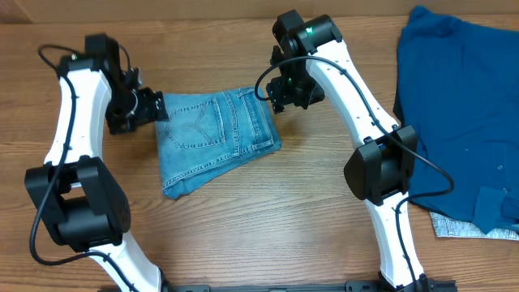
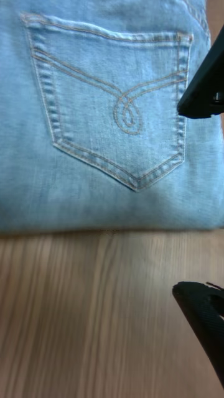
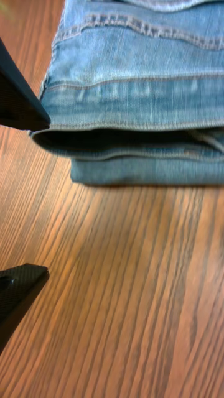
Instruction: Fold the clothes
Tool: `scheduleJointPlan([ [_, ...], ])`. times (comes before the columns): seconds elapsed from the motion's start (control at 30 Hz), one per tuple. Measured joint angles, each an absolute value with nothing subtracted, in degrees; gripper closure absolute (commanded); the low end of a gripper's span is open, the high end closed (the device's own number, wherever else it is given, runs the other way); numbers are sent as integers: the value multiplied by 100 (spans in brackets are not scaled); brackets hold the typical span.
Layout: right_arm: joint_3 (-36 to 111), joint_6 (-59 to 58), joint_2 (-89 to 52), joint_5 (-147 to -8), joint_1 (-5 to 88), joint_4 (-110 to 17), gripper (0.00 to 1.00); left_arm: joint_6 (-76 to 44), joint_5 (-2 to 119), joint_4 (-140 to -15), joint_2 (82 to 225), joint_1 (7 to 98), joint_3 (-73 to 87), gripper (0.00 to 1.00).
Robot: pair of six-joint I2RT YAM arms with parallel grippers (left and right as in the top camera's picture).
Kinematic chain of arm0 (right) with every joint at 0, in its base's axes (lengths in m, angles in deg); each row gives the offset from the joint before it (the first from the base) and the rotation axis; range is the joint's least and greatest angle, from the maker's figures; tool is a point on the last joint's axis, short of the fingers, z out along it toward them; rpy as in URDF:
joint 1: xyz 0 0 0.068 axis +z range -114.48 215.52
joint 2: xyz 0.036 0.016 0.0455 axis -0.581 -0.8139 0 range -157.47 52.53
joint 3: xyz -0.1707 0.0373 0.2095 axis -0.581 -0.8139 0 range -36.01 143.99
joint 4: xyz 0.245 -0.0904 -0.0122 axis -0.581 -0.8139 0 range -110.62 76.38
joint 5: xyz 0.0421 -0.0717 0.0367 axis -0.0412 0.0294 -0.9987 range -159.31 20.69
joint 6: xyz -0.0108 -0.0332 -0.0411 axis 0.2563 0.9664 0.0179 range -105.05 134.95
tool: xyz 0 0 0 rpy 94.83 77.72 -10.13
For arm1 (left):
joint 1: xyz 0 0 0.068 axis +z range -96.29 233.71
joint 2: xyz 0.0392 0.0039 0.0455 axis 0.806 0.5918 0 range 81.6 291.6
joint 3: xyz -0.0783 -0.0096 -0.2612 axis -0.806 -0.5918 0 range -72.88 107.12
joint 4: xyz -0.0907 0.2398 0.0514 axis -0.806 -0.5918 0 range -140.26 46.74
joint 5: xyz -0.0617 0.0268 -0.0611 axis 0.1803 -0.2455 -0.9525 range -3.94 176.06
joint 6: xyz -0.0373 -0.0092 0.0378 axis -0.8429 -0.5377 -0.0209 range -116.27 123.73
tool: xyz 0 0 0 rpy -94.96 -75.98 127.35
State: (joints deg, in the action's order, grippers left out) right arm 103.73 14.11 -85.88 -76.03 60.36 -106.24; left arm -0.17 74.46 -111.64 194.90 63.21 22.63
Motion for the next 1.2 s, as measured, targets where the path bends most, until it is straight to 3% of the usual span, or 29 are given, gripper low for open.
scheduleJointPlan([
  [0.4,10373,1411,-8588,-7747,6073,-10724,28,350,6635,-8198,19374,6351,-144,18],
  [0.47,10373,1389,-8588,-7749,6073,-10735,29,394,6303,-7861,19295,6358,-367,39],
  [0.5,10373,1381,-8588,-7747,6073,-10740,29,420,6152,-7752,19269,6358,-450,59],
  [0.6,10373,1361,-8588,-7749,6073,-10759,29,433,5927,-7699,19278,6402,-592,94],
  [0.93,10373,1348,-8588,-7749,6073,-10893,29,-258,5938,-8488,19278,6703,-299,96],
  [1.2,10373,1346,-8588,-7752,6073,-10901,29,-1707,6576,-8587,19278,9108,108,96],
])
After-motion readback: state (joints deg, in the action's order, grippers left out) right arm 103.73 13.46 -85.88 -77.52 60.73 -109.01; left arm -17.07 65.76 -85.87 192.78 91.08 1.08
